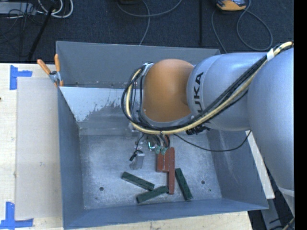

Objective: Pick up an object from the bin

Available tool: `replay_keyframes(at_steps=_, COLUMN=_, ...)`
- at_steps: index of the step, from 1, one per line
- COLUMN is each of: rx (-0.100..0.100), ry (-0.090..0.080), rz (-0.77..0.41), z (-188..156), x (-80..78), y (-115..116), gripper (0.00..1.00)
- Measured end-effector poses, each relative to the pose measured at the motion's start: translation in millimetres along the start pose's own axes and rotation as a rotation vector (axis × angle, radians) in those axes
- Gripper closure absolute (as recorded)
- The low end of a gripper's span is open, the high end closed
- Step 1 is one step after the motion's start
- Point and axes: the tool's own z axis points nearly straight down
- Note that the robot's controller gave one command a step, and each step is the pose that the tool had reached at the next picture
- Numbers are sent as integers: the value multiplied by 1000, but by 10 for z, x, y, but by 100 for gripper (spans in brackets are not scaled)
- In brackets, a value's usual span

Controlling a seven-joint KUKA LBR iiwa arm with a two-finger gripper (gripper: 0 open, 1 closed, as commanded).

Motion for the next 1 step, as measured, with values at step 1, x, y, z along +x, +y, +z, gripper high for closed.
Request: replay_keyframes(at_steps=1, rx=1, ry=-1, rz=100, z=429, x=391, y=-211, gripper=0)
